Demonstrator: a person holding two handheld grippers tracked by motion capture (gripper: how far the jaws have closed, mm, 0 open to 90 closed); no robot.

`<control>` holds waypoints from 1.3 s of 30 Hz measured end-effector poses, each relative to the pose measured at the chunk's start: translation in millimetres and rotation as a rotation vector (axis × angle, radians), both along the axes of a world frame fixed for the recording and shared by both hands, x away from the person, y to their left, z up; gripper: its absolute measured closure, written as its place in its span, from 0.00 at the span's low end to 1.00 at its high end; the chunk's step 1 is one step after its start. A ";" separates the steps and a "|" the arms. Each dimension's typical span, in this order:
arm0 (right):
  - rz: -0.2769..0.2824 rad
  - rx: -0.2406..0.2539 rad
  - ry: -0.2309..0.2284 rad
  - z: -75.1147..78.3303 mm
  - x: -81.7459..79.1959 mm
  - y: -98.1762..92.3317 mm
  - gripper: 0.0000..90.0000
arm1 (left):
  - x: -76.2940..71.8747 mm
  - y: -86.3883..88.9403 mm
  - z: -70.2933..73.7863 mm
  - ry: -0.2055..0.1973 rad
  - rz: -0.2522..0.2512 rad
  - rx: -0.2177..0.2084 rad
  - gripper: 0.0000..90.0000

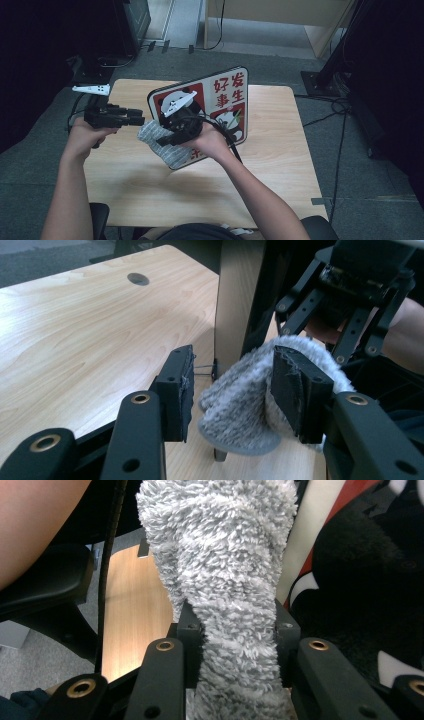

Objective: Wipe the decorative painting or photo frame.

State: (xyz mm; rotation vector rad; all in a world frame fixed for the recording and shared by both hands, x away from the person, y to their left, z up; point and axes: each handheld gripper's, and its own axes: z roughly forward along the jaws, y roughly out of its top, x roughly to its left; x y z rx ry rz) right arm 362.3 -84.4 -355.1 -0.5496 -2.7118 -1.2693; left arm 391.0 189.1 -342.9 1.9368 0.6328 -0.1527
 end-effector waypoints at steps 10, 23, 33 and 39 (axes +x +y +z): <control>-0.001 -0.005 0.003 -11.3 -2.5 -0.8 0.76 | 2.5 -12.7 1.8 -0.007 -0.030 0.002 0.62; -0.006 -0.012 0.011 -22.8 -5.7 -2.0 0.76 | 7.9 -28.7 -1.9 0.009 -0.043 0.005 0.66; -0.006 -0.017 0.014 -31.5 -7.4 -2.7 0.76 | 10.9 -36.8 -6.9 0.035 -0.055 0.006 0.75; -0.010 -0.029 0.022 -37.0 -9.1 -2.0 0.76 | 10.5 -39.1 -7.7 0.043 -0.069 0.010 0.85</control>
